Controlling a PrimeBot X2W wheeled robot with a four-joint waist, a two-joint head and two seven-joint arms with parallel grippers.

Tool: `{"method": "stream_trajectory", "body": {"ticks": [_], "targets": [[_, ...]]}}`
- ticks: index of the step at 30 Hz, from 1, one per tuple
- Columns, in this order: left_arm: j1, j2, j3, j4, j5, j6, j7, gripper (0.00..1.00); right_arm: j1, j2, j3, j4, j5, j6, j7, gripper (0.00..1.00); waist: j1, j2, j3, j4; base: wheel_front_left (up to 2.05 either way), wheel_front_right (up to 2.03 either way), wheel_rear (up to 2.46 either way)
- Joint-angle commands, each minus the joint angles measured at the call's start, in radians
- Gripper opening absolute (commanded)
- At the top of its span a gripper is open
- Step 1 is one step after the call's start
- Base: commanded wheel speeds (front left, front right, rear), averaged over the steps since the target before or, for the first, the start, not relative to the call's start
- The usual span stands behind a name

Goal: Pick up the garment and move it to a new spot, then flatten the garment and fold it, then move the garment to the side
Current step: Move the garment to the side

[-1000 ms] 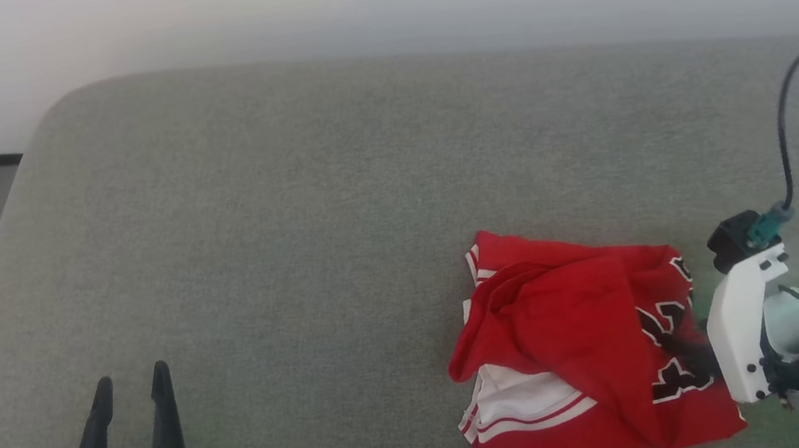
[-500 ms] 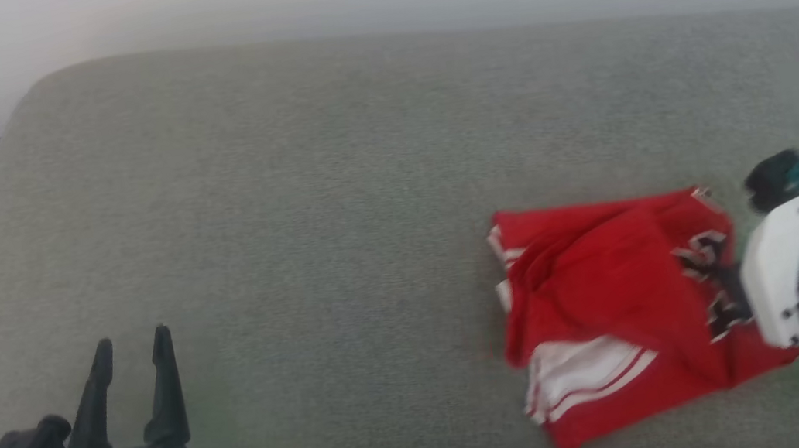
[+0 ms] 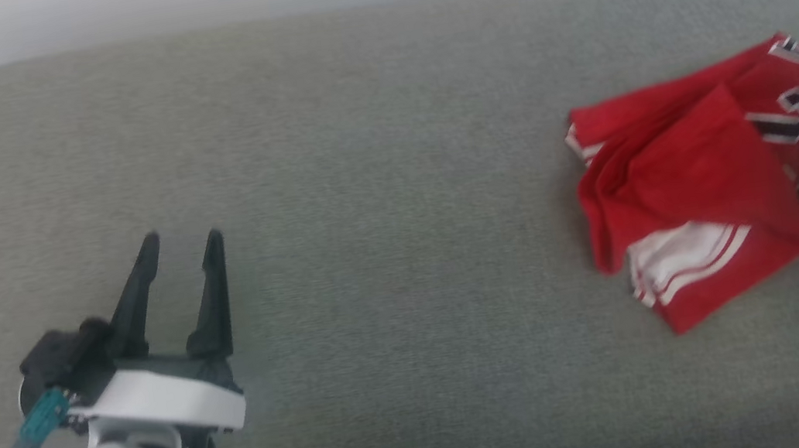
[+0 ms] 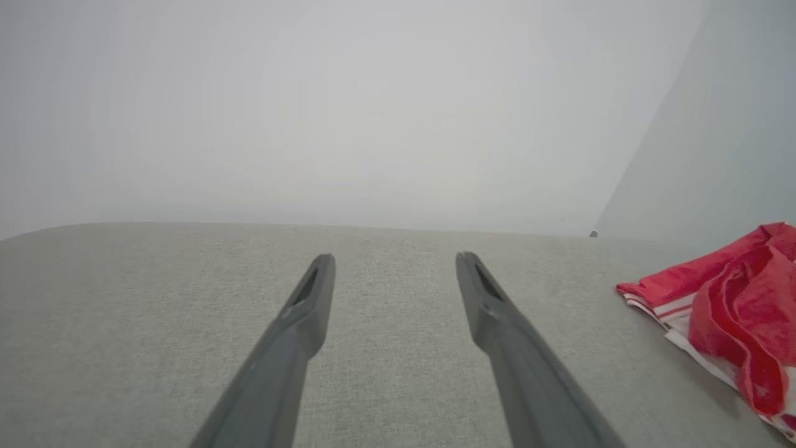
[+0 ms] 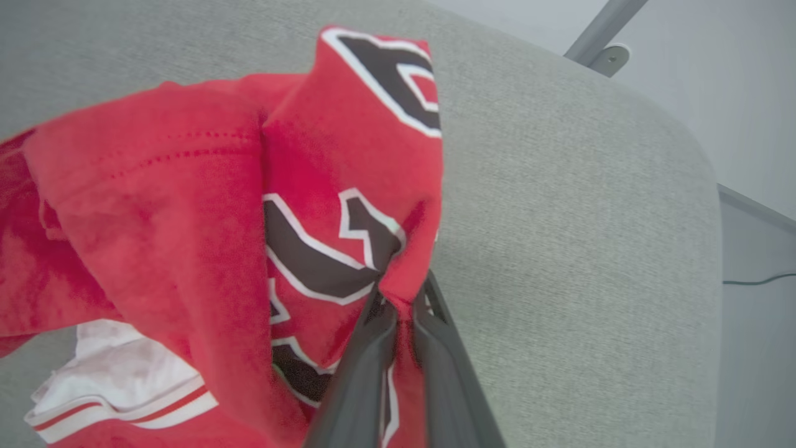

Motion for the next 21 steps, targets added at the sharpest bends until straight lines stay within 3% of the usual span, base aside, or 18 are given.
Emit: {"method": "stream_trajectory", "body": {"ticks": [1, 11, 21], "targets": [[-0.022, 0.002, -0.008, 0.0, 0.006, -0.001, -0.004, 1.0, -0.018, -0.006, -0.008, 0.0, -0.006, -0.002, -0.011, 0.0, 0.0, 0.0, 0.025, -0.026, 0.0, 0.0, 0.0], [-0.191, 0.048, -0.129, 0.019, -0.02, -0.001, -0.004, 1.0, -0.136, -0.045, -0.048, 0.065, -0.074, -0.002, -0.111, 0.0, 0.0, 0.0, 0.124, -0.119, 0.0, 0.0, 0.0], [-0.342, 0.073, -0.252, 0.043, -0.038, -0.001, -0.003, 1.0, -0.26, -0.065, -0.066, 0.212, -0.197, -0.002, -0.259, 0.0, 0.0, 0.0, 0.208, -0.177, 0.0, 0.0, 0.0]]}}
